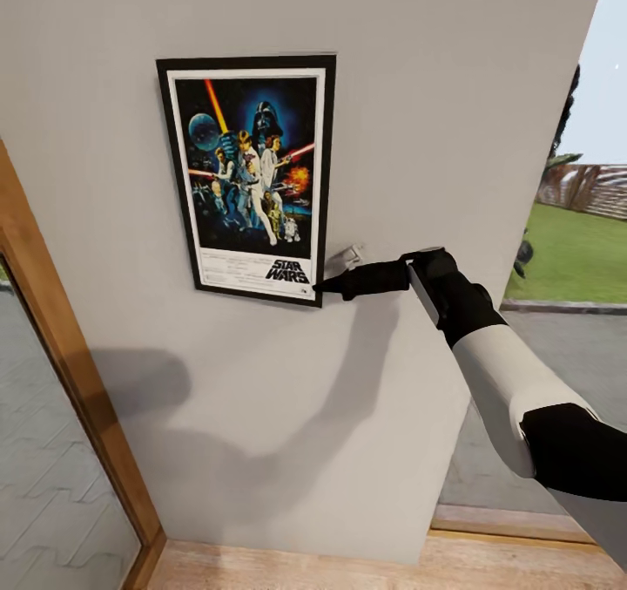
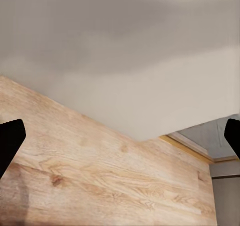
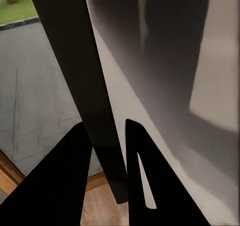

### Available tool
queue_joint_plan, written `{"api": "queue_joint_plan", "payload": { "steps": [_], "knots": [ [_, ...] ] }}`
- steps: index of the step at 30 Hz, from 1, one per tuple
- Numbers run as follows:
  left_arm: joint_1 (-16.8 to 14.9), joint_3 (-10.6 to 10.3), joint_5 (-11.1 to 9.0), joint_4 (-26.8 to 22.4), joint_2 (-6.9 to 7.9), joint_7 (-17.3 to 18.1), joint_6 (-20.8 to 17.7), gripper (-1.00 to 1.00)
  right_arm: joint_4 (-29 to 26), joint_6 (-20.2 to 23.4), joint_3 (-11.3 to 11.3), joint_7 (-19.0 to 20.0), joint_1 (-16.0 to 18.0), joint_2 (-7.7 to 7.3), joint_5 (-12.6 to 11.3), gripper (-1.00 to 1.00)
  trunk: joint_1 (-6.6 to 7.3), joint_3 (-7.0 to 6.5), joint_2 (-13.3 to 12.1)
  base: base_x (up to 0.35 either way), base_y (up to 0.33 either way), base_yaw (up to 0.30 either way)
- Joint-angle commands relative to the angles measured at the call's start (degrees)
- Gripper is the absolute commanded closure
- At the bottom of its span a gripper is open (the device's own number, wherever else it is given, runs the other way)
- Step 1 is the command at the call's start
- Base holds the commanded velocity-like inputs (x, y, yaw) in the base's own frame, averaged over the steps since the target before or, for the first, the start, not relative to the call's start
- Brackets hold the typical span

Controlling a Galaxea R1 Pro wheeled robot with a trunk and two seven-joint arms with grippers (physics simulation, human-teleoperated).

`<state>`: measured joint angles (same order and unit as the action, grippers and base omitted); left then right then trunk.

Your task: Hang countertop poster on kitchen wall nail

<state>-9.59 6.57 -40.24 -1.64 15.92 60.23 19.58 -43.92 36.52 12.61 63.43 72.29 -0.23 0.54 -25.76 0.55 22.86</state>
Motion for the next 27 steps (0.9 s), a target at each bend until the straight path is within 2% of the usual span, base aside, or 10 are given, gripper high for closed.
{"api": "queue_joint_plan", "payload": {
  "steps": [1, 27],
  "knots": [
    [0.0, 0.5, 0.4, 0.1, 0.00, 0.2, 0.3, -1.00, 0.0, 0.6, 0.0, -0.1, 0.0, -0.04, 0.2, 1.00, -0.02, 0.06, 0.1, -0.025, 0.000, 0.000],
    [0.0, 0.5, 0.4, 0.1, 0.06, 0.2, 0.3, -1.00, 0.0, 0.6, 0.0, -0.1, 0.0, -0.03, 0.2, 1.00, -0.02, 0.06, 0.1, -0.003, 0.000, 0.000]
  ]
}}
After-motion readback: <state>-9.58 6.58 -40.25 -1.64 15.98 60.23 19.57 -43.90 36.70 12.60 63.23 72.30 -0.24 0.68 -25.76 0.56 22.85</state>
